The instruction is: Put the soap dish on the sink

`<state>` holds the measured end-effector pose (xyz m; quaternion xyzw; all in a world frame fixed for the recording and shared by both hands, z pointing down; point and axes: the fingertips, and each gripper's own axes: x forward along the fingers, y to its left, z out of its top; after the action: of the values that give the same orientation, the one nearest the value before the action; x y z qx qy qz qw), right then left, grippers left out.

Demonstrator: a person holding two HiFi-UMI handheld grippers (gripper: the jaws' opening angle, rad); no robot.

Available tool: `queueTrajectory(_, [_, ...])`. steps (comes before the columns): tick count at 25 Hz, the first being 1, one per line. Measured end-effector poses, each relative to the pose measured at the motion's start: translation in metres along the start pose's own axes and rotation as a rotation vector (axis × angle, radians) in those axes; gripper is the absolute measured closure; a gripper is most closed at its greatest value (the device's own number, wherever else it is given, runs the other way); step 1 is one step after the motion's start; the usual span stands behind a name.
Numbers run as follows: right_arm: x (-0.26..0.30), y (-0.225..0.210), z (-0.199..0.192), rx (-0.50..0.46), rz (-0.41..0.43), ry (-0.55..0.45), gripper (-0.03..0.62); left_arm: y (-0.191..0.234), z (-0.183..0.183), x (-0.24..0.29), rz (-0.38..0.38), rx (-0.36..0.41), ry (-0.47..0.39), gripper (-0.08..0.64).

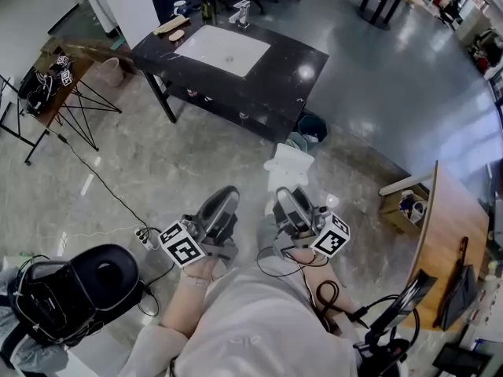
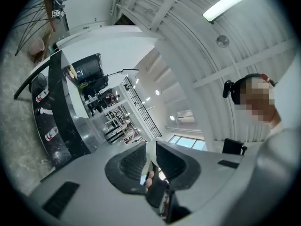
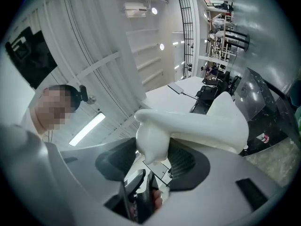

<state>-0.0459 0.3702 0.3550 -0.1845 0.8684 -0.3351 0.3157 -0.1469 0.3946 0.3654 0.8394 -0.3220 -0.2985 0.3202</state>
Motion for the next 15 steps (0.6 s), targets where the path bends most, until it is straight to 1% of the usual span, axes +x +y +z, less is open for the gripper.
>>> queueTrajectory(6, [0.009,-0.046,0.043,0.014,-0.001,0.007,0.37,0.031,-0.007,0.056,0.029,-0.009,0.007,0.511])
queueTrajectory(10, [0.027,-0.09,0.081,0.028,-0.003,0.012,0.37,0.061,0.004,0.101,0.062,-0.011,0.0,0.511])
queueTrajectory(15, [0.054,-0.15,0.13,0.044,0.006,0.024,0.37,0.104,0.018,0.17,0.111,0.004,0.008,0.511])
